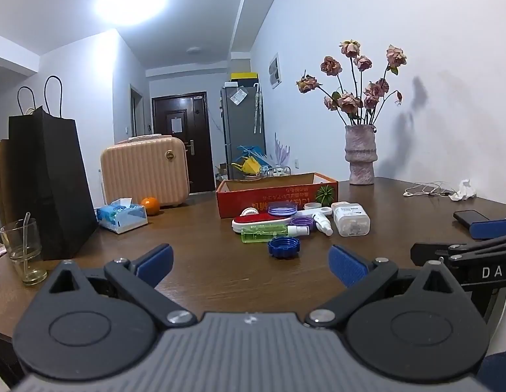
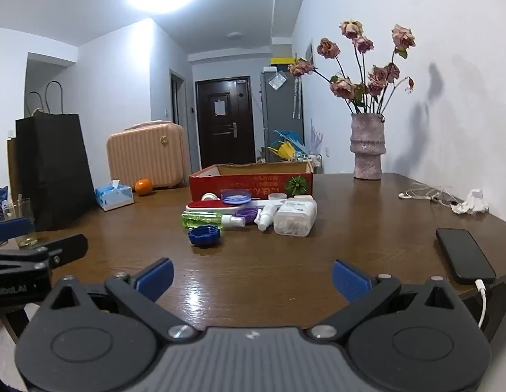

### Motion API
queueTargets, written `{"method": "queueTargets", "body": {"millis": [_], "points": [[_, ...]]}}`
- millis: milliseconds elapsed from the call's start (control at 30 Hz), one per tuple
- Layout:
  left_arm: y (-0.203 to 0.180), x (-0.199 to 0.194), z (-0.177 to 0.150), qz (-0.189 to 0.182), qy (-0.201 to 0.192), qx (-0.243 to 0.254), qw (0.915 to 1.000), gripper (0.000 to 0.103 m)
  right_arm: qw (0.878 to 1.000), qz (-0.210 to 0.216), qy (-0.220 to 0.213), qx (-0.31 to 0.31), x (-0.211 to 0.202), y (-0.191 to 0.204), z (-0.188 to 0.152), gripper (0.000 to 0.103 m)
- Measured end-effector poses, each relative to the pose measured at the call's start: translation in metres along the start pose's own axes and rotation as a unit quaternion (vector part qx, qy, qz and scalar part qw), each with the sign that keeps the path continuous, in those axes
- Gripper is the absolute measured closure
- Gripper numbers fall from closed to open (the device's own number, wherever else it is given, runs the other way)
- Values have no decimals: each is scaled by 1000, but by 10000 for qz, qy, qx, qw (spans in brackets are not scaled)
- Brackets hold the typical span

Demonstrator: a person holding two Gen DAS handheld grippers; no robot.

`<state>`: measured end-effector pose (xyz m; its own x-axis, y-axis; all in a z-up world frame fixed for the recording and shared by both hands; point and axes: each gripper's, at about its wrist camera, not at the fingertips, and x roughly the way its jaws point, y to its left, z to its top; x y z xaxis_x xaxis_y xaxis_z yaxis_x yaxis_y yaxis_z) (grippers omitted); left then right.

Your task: Organize rigid objects

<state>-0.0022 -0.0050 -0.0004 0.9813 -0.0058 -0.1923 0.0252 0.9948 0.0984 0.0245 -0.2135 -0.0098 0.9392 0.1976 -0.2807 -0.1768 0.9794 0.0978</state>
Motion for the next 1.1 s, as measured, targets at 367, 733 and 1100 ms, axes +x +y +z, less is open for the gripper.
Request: {"method": "queueTargets", "body": {"millis": [367,733,1100], "points": [[1,-1,1,30,-80,-22,10000,0,10000,-20,17,-84,-1,5,1,0],[1,-2,0,72,-157,-18,9998,0,10000,-7,23,-70,-2,5,1,0],[1,-3,0,86,-180,-11,9998,0,10000,0,40,-56,-3,3,3,0]]}}
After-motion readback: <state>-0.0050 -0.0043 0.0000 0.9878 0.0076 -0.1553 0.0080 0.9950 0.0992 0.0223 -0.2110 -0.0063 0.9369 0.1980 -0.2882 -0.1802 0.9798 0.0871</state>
